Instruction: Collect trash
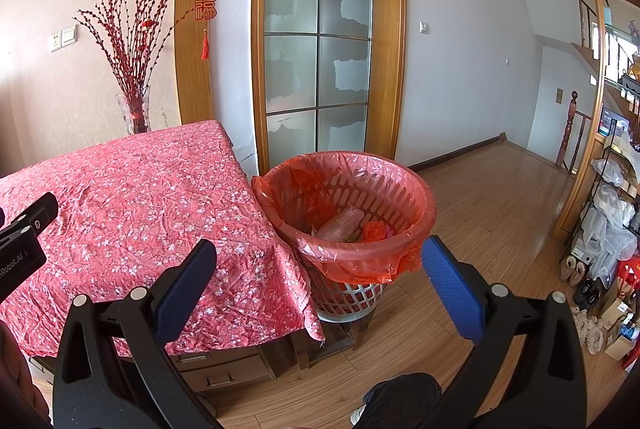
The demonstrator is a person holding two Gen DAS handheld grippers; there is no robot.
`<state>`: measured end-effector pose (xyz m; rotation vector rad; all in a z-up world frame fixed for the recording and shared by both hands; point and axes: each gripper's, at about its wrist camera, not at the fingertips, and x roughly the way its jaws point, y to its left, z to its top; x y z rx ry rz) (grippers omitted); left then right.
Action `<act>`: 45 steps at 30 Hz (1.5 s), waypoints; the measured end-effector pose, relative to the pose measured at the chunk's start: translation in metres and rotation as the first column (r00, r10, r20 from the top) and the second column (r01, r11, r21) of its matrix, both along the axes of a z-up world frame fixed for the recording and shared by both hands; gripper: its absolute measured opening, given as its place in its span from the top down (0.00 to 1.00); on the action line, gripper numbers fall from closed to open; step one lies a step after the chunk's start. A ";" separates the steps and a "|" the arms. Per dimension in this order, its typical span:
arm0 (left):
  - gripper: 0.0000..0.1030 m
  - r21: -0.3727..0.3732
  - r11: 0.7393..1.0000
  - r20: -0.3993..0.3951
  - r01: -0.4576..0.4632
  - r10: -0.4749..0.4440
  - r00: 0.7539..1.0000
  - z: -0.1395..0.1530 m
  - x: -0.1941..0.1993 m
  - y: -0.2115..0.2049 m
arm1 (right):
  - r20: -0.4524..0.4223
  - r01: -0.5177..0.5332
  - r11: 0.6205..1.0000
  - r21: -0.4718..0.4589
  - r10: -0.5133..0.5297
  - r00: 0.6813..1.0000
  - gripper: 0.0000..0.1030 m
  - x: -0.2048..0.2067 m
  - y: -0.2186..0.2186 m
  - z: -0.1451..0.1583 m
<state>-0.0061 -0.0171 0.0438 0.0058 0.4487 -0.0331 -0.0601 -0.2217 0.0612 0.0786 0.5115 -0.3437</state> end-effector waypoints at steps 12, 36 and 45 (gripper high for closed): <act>0.04 0.002 1.000 -0.001 0.004 -0.004 1.000 -0.002 0.000 0.000 | -0.002 0.003 1.000 0.002 -0.003 1.000 0.02 0.001 0.001 -0.002; 0.04 0.009 1.000 -0.014 0.005 -0.005 1.000 -0.003 0.005 0.001 | -0.005 0.003 1.000 0.002 -0.003 1.000 0.02 0.002 0.003 -0.004; 0.04 0.014 1.000 -0.018 0.003 -0.002 1.000 -0.003 0.006 0.000 | -0.010 0.003 1.000 0.002 -0.003 1.000 0.02 0.004 0.004 -0.005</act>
